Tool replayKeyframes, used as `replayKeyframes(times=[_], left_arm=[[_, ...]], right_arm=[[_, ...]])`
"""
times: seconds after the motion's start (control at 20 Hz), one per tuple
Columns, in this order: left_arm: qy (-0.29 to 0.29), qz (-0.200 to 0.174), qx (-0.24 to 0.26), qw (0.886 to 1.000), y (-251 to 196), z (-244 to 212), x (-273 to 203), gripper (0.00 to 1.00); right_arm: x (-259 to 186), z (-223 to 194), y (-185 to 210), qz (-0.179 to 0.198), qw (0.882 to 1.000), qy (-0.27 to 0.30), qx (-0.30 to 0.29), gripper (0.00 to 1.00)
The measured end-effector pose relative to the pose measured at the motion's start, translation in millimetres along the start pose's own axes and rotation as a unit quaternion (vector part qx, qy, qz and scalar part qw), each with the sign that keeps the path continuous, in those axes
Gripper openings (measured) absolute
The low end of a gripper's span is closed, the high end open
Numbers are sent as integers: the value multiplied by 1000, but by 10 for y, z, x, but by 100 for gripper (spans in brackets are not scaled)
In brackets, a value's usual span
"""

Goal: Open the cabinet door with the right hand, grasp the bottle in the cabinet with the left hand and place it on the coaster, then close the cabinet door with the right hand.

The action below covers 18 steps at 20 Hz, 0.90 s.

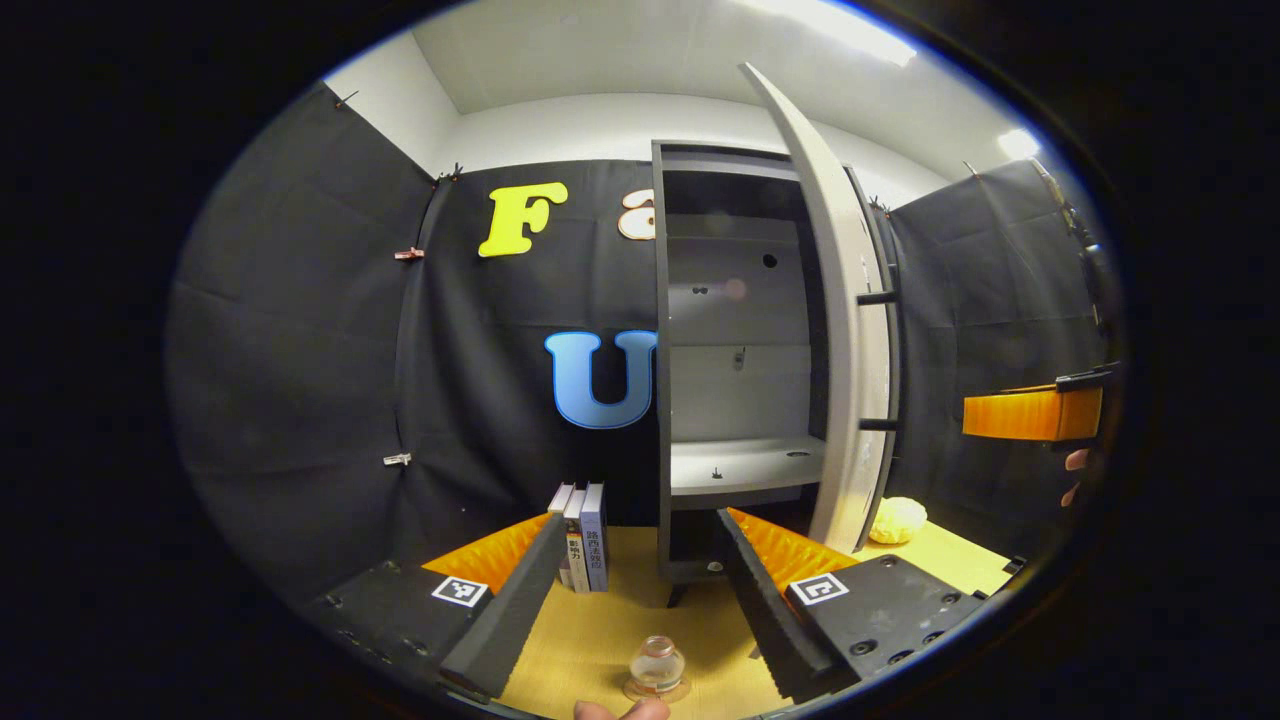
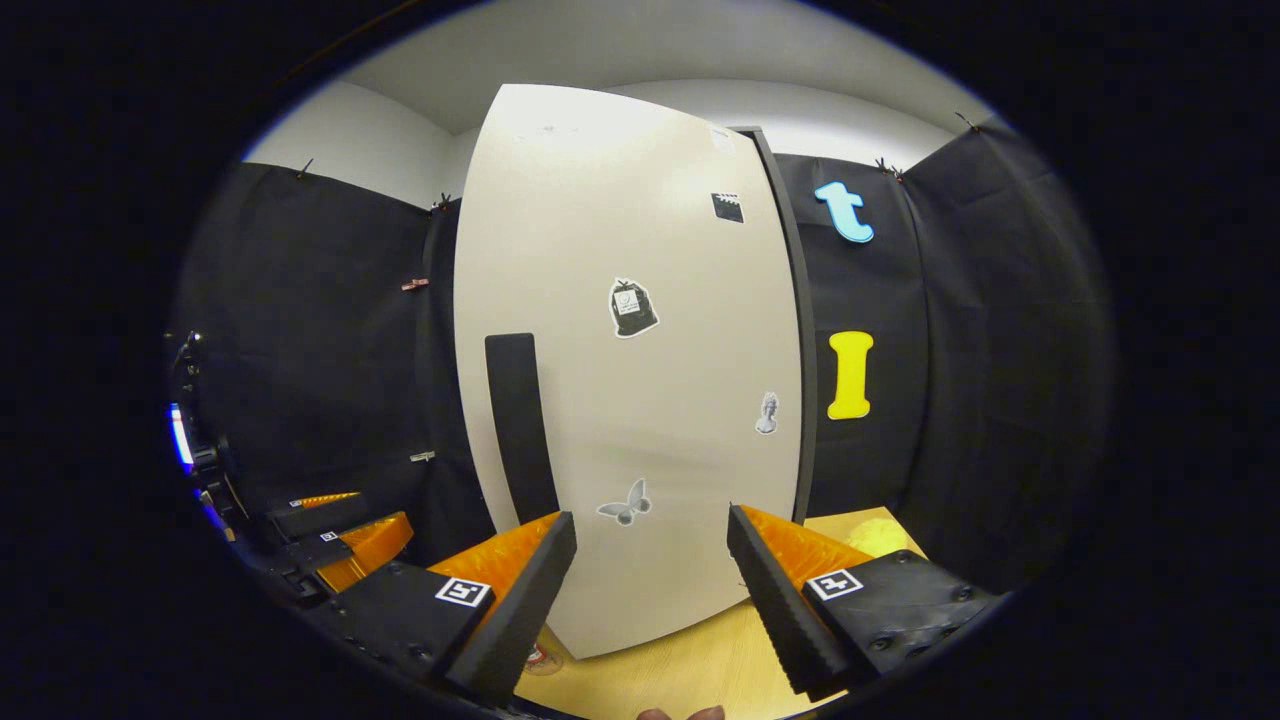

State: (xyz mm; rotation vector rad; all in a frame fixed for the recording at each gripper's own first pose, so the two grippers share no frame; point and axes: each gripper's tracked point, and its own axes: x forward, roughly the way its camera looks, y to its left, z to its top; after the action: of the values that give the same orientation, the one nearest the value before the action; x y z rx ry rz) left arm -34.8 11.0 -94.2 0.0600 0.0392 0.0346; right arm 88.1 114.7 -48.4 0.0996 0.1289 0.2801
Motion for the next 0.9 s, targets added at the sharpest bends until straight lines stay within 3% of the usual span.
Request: replayKeyframes(times=[0.9], left_arm=[[-9, -10, -3, 1000, -194, 265, 80, 94]], right_arm=[[13, 57, -360, -75, 997, -22, -23, 98]])
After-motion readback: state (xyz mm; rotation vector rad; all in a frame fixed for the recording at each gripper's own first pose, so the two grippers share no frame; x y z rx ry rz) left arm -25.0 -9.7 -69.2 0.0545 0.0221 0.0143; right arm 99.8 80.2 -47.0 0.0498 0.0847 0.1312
